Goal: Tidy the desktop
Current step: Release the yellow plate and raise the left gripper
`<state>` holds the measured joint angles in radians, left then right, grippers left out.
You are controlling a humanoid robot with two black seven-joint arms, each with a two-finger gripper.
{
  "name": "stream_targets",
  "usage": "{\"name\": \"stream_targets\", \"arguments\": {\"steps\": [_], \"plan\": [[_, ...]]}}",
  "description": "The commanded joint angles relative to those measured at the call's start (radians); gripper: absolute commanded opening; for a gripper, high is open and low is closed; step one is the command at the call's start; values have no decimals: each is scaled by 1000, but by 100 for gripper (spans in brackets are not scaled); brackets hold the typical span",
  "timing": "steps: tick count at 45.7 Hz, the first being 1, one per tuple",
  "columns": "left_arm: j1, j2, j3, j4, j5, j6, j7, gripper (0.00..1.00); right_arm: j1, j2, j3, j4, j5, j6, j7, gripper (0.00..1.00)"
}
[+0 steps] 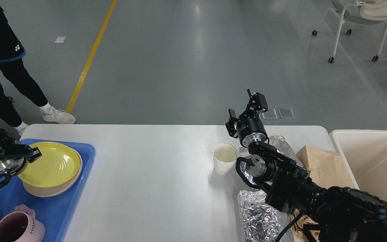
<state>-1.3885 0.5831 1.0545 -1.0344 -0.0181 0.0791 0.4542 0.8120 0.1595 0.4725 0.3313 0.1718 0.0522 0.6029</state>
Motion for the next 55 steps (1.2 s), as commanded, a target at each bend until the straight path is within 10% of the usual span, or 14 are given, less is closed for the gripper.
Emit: {"name": "stream_targets", "arguments": {"steps": [1,25,41,55], "plan": [[0,0,-5,0,0,-2,4,91,-1,0,0,0,0,0,0,100],[-38,17,-34,-12,4,-67,1,96,1,0,0,0,0,0,0,100],[23,172,-643,-12,3,-68,3,97,1,0,0,0,0,0,0,100],[105,187,-901,-4,9,-73,-23,97,1,-2,0,0,0,0,0,100]]}}
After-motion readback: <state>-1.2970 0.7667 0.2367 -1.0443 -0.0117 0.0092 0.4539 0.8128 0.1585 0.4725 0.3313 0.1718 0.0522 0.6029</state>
